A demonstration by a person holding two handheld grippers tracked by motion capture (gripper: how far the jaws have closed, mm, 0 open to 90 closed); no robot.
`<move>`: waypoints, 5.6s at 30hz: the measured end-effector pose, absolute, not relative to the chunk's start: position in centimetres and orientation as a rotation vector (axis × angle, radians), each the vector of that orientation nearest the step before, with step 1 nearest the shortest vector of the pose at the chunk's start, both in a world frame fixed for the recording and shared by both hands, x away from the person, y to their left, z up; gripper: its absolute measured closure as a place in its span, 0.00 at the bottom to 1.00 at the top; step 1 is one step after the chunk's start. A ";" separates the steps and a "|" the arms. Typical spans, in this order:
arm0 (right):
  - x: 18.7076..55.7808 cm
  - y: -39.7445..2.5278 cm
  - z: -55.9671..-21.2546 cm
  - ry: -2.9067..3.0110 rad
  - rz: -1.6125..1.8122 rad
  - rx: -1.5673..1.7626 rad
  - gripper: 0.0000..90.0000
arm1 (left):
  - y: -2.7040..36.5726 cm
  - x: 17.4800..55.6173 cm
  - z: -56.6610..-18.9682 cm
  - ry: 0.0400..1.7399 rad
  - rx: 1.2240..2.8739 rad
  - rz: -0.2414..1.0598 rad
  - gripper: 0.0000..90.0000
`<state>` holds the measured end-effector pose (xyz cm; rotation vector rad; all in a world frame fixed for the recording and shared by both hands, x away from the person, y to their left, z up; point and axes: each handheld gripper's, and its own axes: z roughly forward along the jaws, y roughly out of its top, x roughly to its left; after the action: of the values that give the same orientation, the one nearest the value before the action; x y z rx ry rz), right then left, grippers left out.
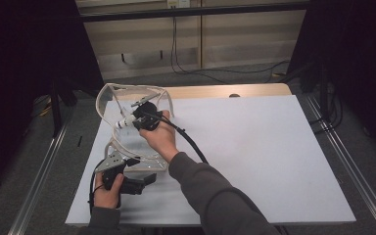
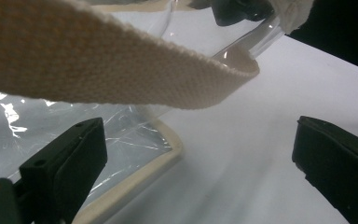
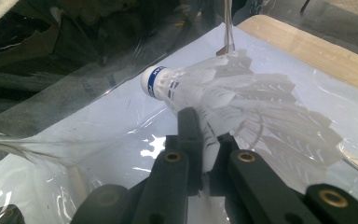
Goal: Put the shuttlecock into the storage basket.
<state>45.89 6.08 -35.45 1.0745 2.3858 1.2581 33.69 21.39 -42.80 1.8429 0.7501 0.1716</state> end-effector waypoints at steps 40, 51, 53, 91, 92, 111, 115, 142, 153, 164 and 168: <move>45.9 5.9 -36.0 2.394 1.204 1.053 0.97 | 21.4 33.7 -42.8 0.761 1.838 0.182 0.04; 45.9 6.0 -36.1 2.408 1.201 1.048 0.96 | 21.3 33.7 -42.8 0.761 1.838 0.183 0.04; 45.9 6.1 -36.1 2.409 1.201 1.049 0.97 | 21.3 33.7 -42.8 0.760 1.839 0.183 0.04; 45.8 5.7 -35.7 2.365 1.177 1.158 0.42 | 21.4 33.7 -42.7 0.750 1.840 0.177 0.04; 45.8 5.6 -35.6 2.367 1.181 1.153 0.42 | 21.4 33.7 -42.7 0.755 1.837 0.184 0.04; 44.3 4.4 -32.3 2.344 1.240 1.106 0.30 | 21.2 33.7 -42.6 0.750 1.825 0.173 0.04; 44.2 3.7 -31.4 2.329 1.263 1.110 0.29 | 21.2 33.6 -42.5 0.757 1.825 0.189 0.04; 40.9 -0.3 -29.3 2.355 1.441 1.010 0.17 | 21.6 33.2 -42.4 0.745 1.844 0.189 0.04; 40.5 -4.0 -29.2 2.309 1.502 1.033 0.17 | 21.5 33.1 -42.4 0.756 1.845 0.205 0.03; 39.8 -6.9 -29.9 2.312 1.510 1.011 0.13 | 21.6 33.0 -42.4 0.759 1.846 0.210 0.04; 39.4 -7.8 -30.2 2.319 1.510 0.996 0.13 | 21.6 33.0 -42.4 0.758 1.848 0.211 0.04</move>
<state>39.42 -7.78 -30.19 0.9958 2.3186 1.5096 32.98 21.57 -42.36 1.8481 0.7581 0.2108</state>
